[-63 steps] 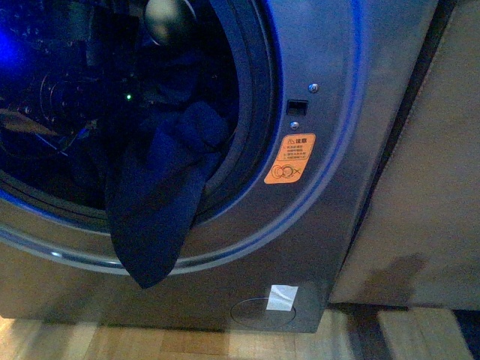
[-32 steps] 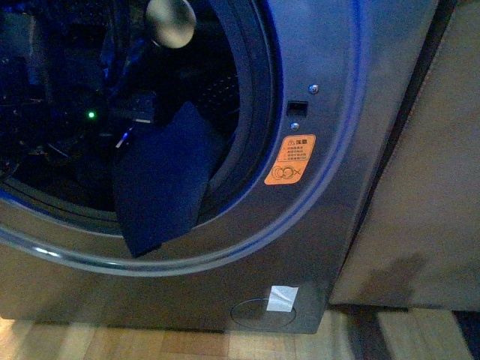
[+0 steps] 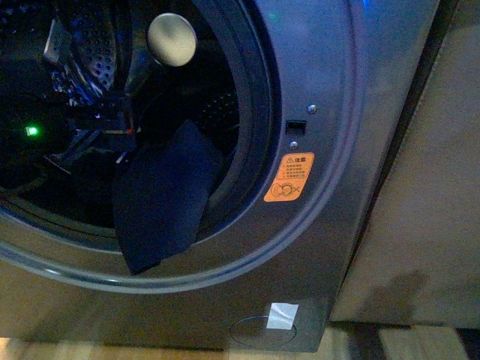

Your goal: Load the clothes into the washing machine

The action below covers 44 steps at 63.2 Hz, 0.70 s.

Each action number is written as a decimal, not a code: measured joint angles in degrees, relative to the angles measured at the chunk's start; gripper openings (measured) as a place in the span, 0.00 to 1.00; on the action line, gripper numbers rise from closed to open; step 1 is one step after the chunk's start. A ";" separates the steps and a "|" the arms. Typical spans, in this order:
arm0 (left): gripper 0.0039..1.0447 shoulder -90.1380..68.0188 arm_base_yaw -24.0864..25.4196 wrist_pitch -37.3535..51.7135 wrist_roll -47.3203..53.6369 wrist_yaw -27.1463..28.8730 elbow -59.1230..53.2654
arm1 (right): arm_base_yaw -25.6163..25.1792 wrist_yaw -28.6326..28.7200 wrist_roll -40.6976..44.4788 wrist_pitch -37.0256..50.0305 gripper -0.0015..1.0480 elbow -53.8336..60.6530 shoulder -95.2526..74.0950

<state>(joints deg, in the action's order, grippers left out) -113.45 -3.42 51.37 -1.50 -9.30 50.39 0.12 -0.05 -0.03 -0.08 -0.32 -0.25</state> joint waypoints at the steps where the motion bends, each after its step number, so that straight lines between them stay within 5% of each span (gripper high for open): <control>1: 0.94 0.68 -0.44 0.00 -0.26 -0.20 -0.46 | 0.00 0.00 0.00 0.00 0.02 0.00 0.00; 20: 0.94 10.78 -8.50 -0.17 -3.89 -1.70 -8.31 | 0.00 0.00 0.00 0.00 0.02 0.00 0.00; 44: 0.94 25.29 -9.86 -5.27 -4.11 0.48 -18.56 | 0.00 0.00 0.00 0.00 0.02 0.00 0.00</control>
<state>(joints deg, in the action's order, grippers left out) -88.16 -13.28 46.11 -5.61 -8.82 31.83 0.12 -0.05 -0.03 -0.08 -0.32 -0.25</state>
